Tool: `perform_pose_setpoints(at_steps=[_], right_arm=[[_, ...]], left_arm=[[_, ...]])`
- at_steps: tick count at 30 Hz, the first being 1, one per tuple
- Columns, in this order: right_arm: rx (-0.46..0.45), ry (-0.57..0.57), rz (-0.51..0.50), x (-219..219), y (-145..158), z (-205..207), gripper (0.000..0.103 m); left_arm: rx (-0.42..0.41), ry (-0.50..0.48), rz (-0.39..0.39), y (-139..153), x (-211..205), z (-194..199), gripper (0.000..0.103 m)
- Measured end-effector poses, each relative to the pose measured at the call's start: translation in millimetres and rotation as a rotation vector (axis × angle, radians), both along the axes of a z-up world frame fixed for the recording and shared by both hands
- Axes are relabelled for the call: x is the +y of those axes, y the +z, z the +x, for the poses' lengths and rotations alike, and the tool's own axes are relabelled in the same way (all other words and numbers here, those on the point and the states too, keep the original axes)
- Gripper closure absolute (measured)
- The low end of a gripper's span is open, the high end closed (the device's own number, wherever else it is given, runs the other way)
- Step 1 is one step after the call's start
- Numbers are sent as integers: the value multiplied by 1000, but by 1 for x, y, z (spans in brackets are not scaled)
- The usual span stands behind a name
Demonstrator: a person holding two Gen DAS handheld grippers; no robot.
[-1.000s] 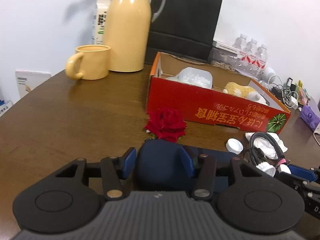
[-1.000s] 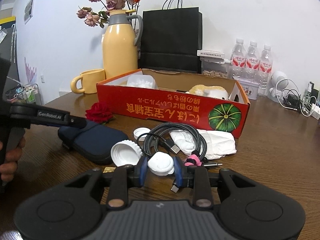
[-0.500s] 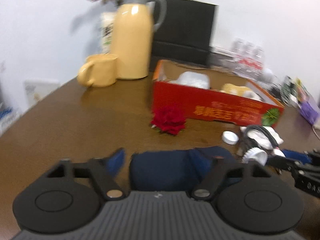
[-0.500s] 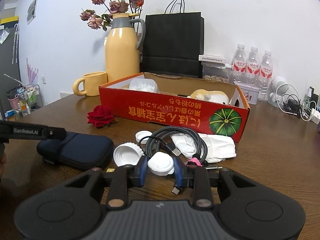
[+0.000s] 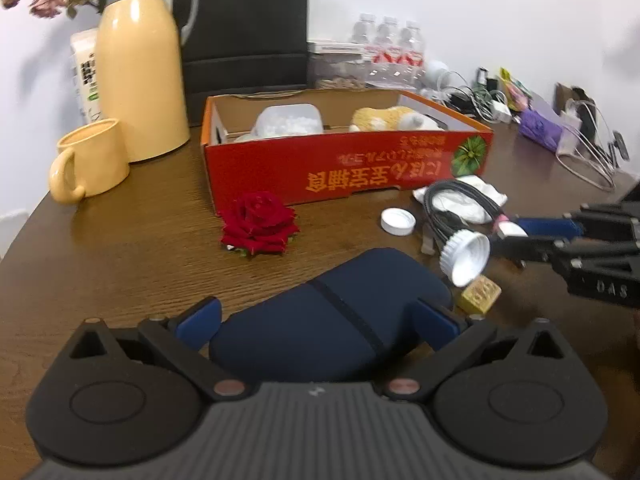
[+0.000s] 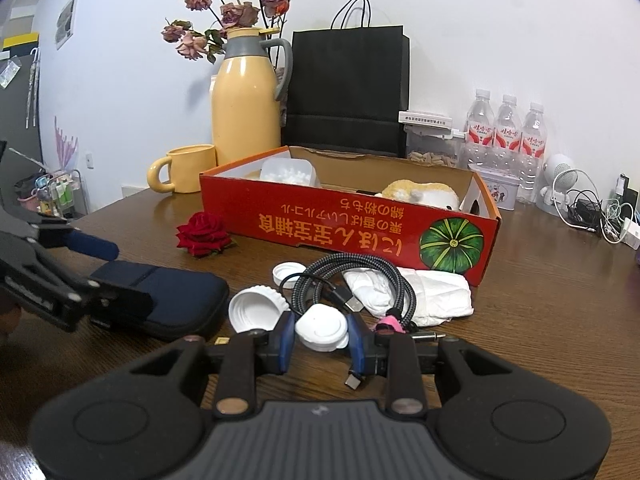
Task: Organize objects
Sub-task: 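Lift the blue case and white cap and carry both toward the box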
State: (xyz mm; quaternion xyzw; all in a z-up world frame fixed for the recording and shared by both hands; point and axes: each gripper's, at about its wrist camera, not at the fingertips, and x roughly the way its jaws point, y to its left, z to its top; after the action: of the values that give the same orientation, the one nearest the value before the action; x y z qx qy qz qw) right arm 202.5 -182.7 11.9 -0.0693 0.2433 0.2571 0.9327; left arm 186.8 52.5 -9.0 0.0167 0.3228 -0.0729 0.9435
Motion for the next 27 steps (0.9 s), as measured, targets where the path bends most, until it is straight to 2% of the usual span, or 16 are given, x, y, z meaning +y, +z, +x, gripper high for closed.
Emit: perform_pose_setpoints(at_steps=[6, 11, 15, 21, 27], right_arm=[[1, 1, 0, 1, 0, 0, 76], [3, 3, -1, 2, 0, 0, 76], [1, 3, -1, 2, 0, 0, 76], [-4, 4, 2, 2, 1, -1, 76], [-5, 5, 3, 2, 1, -1, 76]], left_arm=[[-14, 160, 6, -4, -10, 2, 0], [-33, 342, -3, -4, -19, 0, 1], [-44, 423, -18, -4, -25, 0, 0], [-63, 420, -72, 2, -19, -4, 0], [-68, 240, -23, 13, -15, 1, 0]])
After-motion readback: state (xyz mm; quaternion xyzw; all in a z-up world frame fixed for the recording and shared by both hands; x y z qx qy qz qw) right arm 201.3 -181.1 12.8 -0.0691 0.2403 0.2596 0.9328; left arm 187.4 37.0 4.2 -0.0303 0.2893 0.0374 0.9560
